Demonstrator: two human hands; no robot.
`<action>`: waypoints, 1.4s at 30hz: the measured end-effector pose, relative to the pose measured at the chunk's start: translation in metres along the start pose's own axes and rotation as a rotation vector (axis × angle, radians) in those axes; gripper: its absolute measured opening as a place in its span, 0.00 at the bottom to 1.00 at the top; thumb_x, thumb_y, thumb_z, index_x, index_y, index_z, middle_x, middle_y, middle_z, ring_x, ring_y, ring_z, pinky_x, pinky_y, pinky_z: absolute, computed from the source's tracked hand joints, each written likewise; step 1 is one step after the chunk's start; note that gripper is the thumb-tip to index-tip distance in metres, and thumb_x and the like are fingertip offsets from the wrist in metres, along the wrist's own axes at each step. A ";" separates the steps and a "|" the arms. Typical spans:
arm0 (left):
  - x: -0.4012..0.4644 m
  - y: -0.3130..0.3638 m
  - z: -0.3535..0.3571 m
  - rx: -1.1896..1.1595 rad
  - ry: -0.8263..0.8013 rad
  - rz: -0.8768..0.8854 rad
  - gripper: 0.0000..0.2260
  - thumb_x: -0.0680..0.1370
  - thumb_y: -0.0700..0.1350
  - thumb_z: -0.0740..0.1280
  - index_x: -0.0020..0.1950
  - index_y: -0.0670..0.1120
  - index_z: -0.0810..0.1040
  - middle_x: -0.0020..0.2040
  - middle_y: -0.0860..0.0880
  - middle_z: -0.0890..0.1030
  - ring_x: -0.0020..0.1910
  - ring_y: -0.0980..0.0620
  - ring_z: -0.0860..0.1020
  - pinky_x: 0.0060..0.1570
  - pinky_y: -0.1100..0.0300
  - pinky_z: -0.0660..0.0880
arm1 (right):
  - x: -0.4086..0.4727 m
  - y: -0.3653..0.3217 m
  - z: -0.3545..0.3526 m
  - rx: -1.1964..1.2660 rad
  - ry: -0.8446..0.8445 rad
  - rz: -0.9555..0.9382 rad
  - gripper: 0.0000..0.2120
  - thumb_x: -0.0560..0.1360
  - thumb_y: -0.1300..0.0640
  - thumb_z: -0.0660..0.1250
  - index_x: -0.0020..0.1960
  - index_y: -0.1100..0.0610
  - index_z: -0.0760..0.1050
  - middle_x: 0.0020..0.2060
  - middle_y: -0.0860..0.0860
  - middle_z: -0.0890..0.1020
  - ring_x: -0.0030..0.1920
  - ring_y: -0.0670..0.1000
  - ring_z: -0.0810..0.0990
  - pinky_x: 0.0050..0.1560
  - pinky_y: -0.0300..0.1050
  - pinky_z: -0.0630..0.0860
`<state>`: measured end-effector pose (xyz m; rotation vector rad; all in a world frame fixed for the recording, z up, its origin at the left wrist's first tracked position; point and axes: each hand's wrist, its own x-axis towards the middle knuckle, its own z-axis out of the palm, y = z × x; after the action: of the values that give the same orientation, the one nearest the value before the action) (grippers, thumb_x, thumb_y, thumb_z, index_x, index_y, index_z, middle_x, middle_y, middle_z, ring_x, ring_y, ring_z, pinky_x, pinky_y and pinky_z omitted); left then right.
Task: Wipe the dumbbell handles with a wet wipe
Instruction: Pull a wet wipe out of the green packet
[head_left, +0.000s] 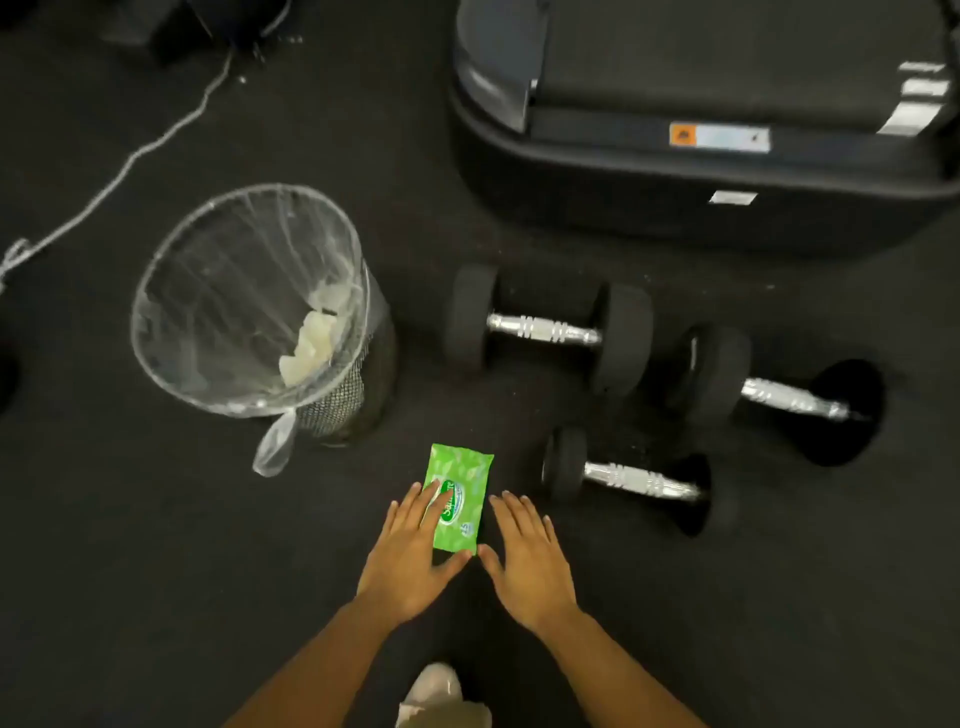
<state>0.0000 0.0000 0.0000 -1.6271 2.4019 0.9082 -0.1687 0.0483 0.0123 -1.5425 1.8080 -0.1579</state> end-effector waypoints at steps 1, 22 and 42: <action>0.008 -0.012 0.010 0.014 0.015 0.025 0.39 0.70 0.69 0.48 0.76 0.50 0.53 0.76 0.52 0.53 0.73 0.57 0.41 0.70 0.57 0.39 | 0.011 0.003 0.013 0.010 0.017 -0.021 0.28 0.80 0.49 0.55 0.76 0.51 0.49 0.75 0.48 0.52 0.75 0.48 0.46 0.71 0.45 0.41; 0.101 -0.096 0.095 -0.124 0.421 0.374 0.17 0.76 0.55 0.61 0.59 0.51 0.79 0.67 0.52 0.71 0.71 0.55 0.61 0.73 0.55 0.49 | 0.106 0.055 0.098 -0.361 0.205 -0.200 0.24 0.75 0.52 0.52 0.69 0.56 0.67 0.69 0.52 0.69 0.71 0.53 0.64 0.67 0.56 0.58; 0.054 -0.093 0.124 -0.452 0.608 0.366 0.05 0.72 0.42 0.67 0.45 0.50 0.78 0.54 0.56 0.78 0.56 0.55 0.76 0.63 0.51 0.69 | 0.116 0.021 0.092 -0.281 0.312 -0.209 0.11 0.60 0.49 0.79 0.38 0.53 0.82 0.39 0.50 0.75 0.40 0.52 0.75 0.37 0.47 0.73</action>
<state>0.0287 -0.0025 -0.1614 -1.8530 3.1690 1.2289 -0.1309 -0.0167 -0.1167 -1.9981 1.9676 -0.2659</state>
